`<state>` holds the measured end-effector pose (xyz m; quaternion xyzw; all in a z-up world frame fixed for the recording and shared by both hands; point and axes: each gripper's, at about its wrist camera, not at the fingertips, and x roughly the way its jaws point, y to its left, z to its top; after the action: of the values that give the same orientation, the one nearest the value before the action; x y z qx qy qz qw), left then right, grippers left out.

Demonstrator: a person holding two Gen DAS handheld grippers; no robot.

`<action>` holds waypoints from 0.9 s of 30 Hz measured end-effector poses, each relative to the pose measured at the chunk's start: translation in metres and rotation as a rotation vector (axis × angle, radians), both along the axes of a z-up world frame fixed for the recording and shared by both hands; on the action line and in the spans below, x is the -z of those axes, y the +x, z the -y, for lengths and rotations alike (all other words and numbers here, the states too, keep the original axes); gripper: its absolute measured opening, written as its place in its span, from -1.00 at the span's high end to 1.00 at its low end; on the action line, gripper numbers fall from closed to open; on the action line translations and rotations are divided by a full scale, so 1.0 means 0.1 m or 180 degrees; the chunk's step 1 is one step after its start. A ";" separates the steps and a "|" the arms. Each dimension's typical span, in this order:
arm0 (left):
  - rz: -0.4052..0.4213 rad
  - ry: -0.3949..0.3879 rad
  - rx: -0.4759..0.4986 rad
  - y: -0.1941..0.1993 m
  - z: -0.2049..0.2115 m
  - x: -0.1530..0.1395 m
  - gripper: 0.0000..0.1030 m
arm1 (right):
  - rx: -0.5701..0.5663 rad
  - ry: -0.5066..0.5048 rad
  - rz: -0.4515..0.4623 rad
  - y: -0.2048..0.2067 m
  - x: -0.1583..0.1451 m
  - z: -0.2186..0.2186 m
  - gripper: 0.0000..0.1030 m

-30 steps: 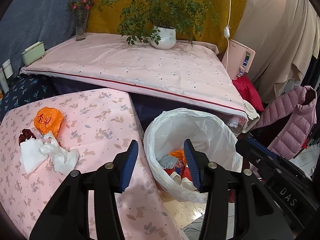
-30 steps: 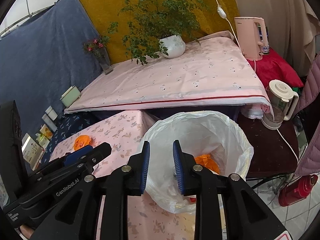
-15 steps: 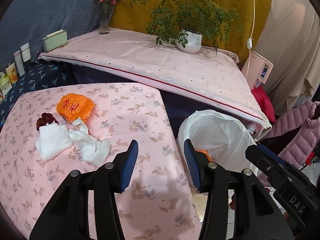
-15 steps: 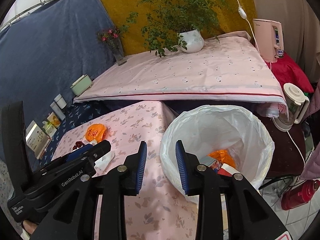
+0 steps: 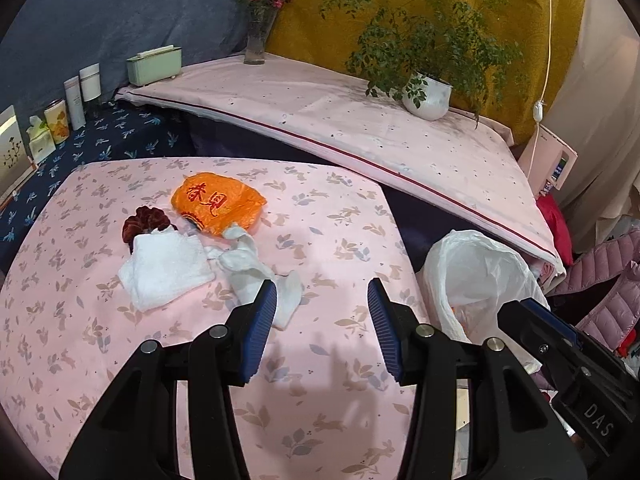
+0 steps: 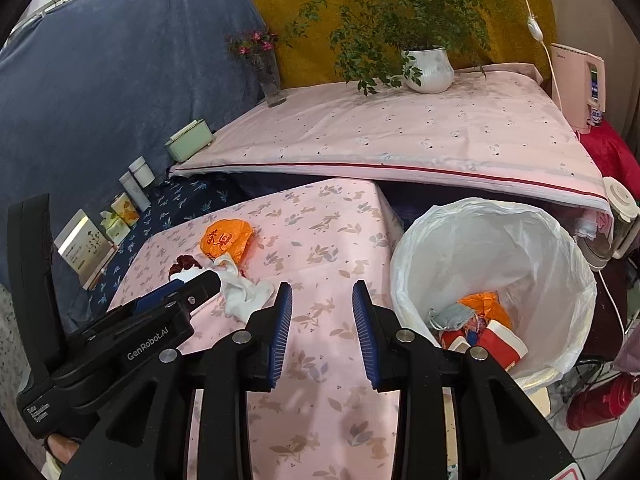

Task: Collect trash
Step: 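Move both tools back over the table toward the white towel and glove, then grasp the white towel with the left tool while the right tool grasps the white glove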

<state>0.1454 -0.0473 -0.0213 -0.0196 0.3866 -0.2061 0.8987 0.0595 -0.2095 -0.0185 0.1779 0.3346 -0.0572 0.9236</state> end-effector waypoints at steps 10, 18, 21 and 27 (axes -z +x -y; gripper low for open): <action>-0.0096 0.0069 -0.0320 0.17 -0.57 0.25 0.12 | -0.0203 -0.0041 -0.0158 0.22 0.19 -0.42 0.29; -0.0190 0.0181 -0.0584 0.35 -1.02 0.49 0.12 | -0.0349 -0.0077 -0.0288 0.48 0.37 -0.77 0.23; -0.0238 0.0200 -0.0654 0.44 -1.15 0.57 0.12 | -0.0396 -0.0090 -0.0334 0.59 0.46 -0.89 0.18; -0.0379 0.0170 -0.0740 0.66 -1.36 0.73 0.12 | -0.0441 -0.0143 -0.0393 0.84 0.62 -1.08 0.02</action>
<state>0.2115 0.0886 -0.0945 -0.0526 0.4397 -0.0888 0.8922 0.1439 -0.1018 -0.0801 0.1298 0.4011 -0.0114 0.9067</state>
